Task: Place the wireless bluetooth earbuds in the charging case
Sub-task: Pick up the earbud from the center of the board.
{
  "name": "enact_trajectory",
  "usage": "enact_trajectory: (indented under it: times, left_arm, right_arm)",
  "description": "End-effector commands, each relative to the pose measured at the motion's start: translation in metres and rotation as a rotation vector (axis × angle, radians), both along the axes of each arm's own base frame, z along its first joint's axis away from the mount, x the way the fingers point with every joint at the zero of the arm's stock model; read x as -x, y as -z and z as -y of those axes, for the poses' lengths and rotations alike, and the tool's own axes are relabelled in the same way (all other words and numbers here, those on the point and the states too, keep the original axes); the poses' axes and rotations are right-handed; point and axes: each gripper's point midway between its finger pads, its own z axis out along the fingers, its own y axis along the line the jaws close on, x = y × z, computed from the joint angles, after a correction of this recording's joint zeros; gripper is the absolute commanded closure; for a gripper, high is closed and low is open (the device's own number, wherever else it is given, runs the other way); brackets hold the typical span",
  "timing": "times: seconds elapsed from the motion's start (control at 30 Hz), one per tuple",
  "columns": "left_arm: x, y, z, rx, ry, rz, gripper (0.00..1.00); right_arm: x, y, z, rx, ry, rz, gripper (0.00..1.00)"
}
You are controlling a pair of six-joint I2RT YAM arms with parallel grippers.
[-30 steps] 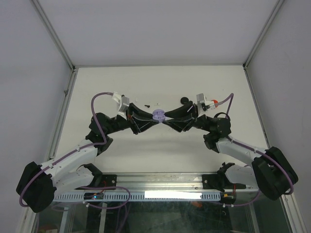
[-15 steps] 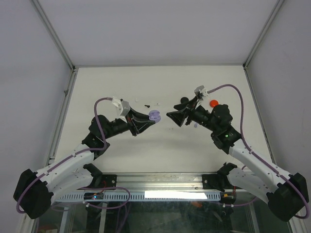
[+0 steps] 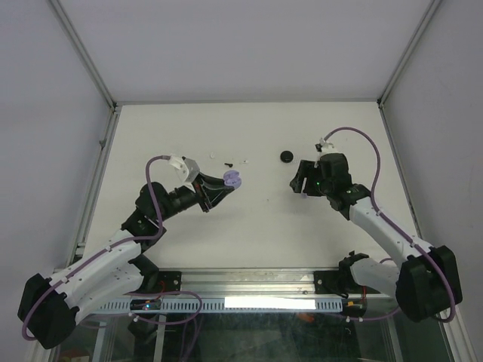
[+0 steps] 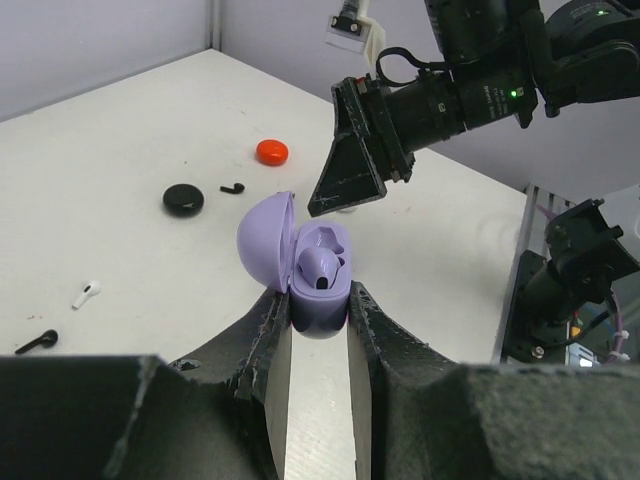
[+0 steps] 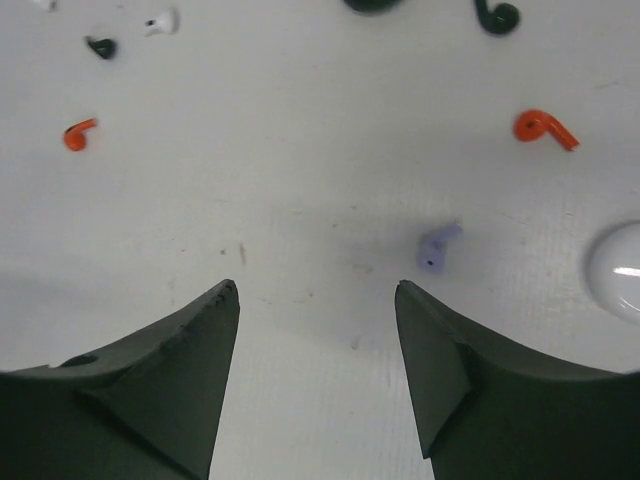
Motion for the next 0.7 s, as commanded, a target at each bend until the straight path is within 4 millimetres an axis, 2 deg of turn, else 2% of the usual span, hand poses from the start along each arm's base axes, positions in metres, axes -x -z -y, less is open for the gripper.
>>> enact_trajectory:
  times: [0.0, 0.4, 0.67]
  left_arm:
    - [-0.004, -0.004, -0.009, 0.006, -0.055, 0.044, 1.00]
    - [-0.011, 0.003, -0.014, 0.004, -0.110, 0.031, 1.00]
    - [-0.012, 0.004, -0.014, 0.000, -0.110, 0.032, 1.00]
  right_arm:
    - [-0.015, 0.016, 0.028, -0.004, 0.144, -0.058, 0.34]
    - [-0.029, 0.066, 0.041, 0.050, 0.168, -0.172, 0.33]
    - [-0.023, 0.084, 0.020, -0.002, 0.070, -0.265, 0.31]
